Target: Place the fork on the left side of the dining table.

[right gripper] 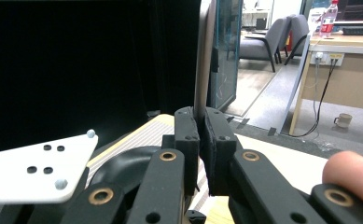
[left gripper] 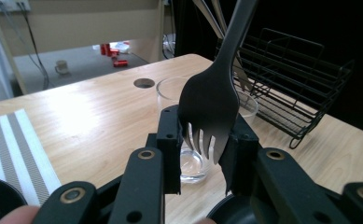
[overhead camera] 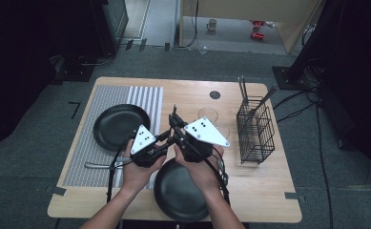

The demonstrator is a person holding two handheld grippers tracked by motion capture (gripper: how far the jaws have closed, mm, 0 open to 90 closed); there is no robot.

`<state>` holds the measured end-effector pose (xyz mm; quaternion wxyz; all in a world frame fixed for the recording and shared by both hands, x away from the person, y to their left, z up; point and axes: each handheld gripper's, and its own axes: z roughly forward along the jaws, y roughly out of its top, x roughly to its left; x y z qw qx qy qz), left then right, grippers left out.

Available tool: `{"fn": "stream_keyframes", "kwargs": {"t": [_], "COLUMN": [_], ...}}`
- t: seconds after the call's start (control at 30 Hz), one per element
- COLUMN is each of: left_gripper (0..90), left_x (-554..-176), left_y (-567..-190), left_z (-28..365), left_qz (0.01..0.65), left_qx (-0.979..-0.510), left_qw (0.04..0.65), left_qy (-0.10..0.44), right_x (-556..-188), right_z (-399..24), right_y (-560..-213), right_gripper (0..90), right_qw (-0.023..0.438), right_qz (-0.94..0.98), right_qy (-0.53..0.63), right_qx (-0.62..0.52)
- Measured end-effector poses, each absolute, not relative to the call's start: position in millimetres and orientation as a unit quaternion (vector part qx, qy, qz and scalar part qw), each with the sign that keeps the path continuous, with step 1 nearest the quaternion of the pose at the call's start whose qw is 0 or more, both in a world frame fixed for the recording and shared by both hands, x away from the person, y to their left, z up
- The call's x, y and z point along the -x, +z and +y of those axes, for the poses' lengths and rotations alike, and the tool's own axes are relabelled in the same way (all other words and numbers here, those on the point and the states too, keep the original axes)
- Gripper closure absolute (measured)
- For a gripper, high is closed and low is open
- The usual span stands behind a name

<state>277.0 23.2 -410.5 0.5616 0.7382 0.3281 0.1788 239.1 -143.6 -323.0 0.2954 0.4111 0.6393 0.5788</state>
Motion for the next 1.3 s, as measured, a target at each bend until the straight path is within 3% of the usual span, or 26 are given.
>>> {"fn": "stream_keyframes", "kwargs": {"t": [0.07, 0.1, 0.13, 0.43, 1.0, 1.23, 1.3], "left_gripper": [78.3, 88.4, 89.8, 90.0, 90.0, 89.6, 85.1], "left_x": [-281, -283, -285, -284, -283, -283, -282], "left_y": [-411, -411, -410, -410, -408, -409, -410], "left_z": [28, 33, 36, 39, 41, 42, 42], "left_qz": [0.345, 0.355, 0.359, 0.369, 0.364, 0.356, 0.348], "left_qx": [-0.729, -0.72, -0.716, -0.714, -0.706, -0.708, -0.711], "left_qw": [0.567, 0.573, 0.576, 0.571, 0.59, 0.594, 0.595], "left_qy": [0.168, 0.165, 0.164, 0.164, 0.142, 0.14, 0.138], "right_x": [-239, -239, -239, -242, -256, -254, -254], "right_z": [-144, -144, -144, -143, -139, -136, -136], "right_y": [-324, -324, -325, -329, -362, -363, -363], "right_gripper": [83.1, 80.9, 80.9, 80.3, 83.1, 85.6, 85.7], "right_qw": [0.293, 0.29, 0.289, 0.283, 0.232, 0.247, 0.249], "right_qz": [0.641, 0.643, 0.644, 0.646, 0.665, 0.665, 0.666], "right_qy": [0.579, 0.581, 0.583, 0.587, 0.59, 0.585, 0.585], "right_qx": [-0.41, -0.406, -0.403, -0.397, -0.396, -0.392, -0.39]}}
